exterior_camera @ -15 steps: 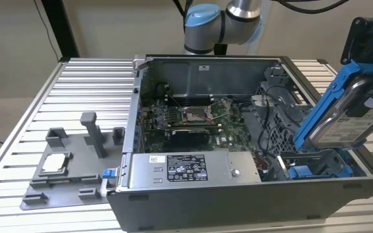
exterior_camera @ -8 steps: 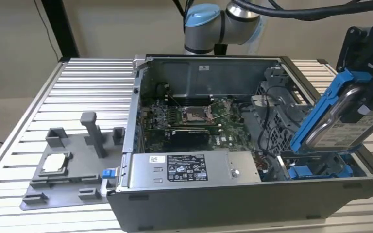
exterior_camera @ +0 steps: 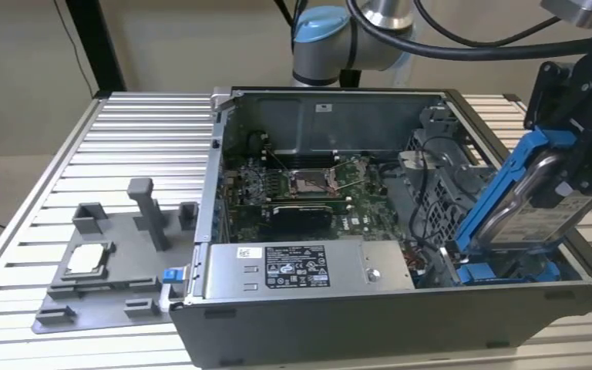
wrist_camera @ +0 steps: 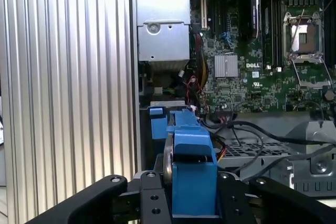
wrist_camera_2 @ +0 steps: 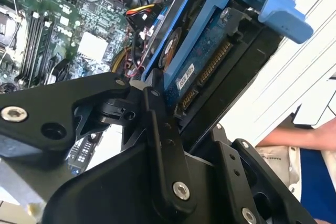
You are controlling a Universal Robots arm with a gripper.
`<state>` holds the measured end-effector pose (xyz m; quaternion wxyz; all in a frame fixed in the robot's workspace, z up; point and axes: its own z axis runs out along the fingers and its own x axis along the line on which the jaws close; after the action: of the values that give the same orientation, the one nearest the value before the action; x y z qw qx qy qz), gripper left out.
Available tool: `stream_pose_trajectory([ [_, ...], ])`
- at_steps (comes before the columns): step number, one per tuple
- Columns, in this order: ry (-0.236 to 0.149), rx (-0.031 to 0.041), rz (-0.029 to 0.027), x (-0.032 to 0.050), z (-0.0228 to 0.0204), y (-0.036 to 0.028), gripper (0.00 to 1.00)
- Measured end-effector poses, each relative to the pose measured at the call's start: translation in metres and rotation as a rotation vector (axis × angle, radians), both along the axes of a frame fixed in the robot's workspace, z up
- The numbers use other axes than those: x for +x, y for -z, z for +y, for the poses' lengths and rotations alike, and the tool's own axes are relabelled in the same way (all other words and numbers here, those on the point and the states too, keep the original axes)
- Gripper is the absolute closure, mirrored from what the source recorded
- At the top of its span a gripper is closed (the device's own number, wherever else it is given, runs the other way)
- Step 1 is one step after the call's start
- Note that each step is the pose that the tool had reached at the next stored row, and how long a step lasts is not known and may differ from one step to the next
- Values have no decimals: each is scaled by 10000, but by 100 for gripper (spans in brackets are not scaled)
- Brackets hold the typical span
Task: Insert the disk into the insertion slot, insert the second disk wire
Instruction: 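Insert the disk into the insertion slot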
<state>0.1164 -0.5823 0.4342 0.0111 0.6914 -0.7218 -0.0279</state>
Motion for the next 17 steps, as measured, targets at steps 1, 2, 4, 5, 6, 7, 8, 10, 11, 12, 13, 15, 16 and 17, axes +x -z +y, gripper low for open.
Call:
stream_pose_trajectory([
  [1, -1, -1, 0, 0, 0, 11, 100],
  [2, 0, -1, 0, 0, 0, 21, 100],
  [4, 0, -1, 0, 0, 0, 43, 100],
  [5, -1, -1, 0, -1, 0, 55, 100],
  [6, 0, -1, 0, -5, 0, 65, 100],
  [7, 0, -1, 0, -7, 0, 74, 100],
  [8, -1, -1, 0, -8, 0, 81, 100],
  [10, 0, 0, 0, -11, 0, 92, 100],
  [11, -1, 0, 0, -12, 0, 95, 100],
  [12, 0, 0, 0, -14, 0, 99, 100],
  [13, 0, 1, 0, -15, 0, 103, 100],
  [15, 0, 5, 0, -18, 0, 111, 100],
  [16, 0, 7, 0, -18, 0, 115, 100],
  [17, 0, 11, 0, -19, 0, 120, 100],
])
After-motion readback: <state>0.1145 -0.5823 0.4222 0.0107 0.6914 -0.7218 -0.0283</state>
